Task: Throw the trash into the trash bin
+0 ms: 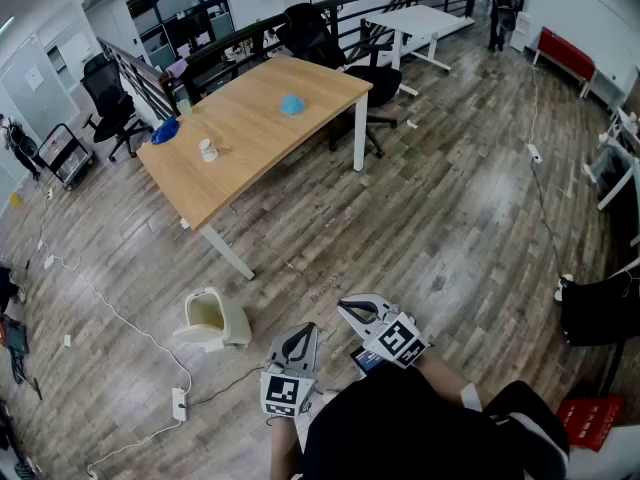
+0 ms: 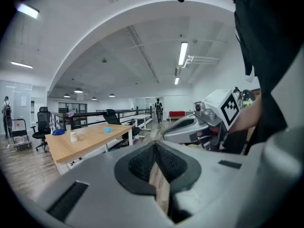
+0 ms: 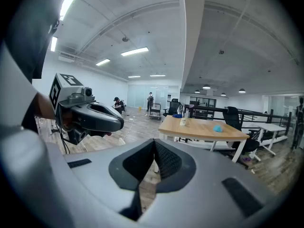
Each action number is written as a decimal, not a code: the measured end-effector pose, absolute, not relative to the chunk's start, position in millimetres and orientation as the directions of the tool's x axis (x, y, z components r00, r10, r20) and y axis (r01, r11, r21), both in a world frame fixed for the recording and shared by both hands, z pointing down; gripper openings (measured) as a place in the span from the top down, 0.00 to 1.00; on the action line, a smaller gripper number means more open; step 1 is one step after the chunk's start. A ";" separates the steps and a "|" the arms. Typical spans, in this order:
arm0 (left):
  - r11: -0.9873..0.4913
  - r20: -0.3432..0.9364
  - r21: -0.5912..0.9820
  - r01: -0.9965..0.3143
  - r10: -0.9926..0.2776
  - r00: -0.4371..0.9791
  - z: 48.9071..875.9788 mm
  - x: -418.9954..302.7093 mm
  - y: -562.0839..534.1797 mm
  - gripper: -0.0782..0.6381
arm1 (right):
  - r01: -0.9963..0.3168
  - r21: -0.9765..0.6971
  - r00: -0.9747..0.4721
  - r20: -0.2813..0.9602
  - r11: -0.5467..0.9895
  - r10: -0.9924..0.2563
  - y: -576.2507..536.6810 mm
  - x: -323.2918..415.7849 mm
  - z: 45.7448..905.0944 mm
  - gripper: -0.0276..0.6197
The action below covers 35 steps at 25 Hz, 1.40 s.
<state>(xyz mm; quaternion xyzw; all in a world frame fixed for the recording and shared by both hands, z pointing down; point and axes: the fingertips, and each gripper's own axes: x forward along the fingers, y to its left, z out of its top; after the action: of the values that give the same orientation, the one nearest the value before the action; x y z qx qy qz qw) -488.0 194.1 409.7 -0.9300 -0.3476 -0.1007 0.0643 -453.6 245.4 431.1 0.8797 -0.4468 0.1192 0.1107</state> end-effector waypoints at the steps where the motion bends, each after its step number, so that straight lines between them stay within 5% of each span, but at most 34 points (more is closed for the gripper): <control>1: -0.751 0.236 -0.050 0.658 0.631 0.739 408.9 -475.0 200.7 0.88 | -0.814 0.091 0.571 0.306 -0.574 -0.762 251.8 -441.8 429.5 0.96; 18: -0.675 0.253 -0.038 0.737 0.707 0.661 408.9 -291.7 352.7 0.88 | -0.813 0.019 0.560 0.297 -0.582 -0.773 384.8 -247.1 439.8 0.96; 35: -0.628 0.162 0.024 0.778 0.770 0.617 383.6 -13.7 306.4 0.88 | -0.787 0.095 0.608 0.284 -0.609 -0.741 341.2 26.5 413.5 0.96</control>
<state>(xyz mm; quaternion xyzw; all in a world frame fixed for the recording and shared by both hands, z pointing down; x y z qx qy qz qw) -13.7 306.4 383.6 -0.8989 -0.4304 -0.0787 0.0241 26.5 341.2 413.5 0.8905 -0.4291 0.1084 0.1058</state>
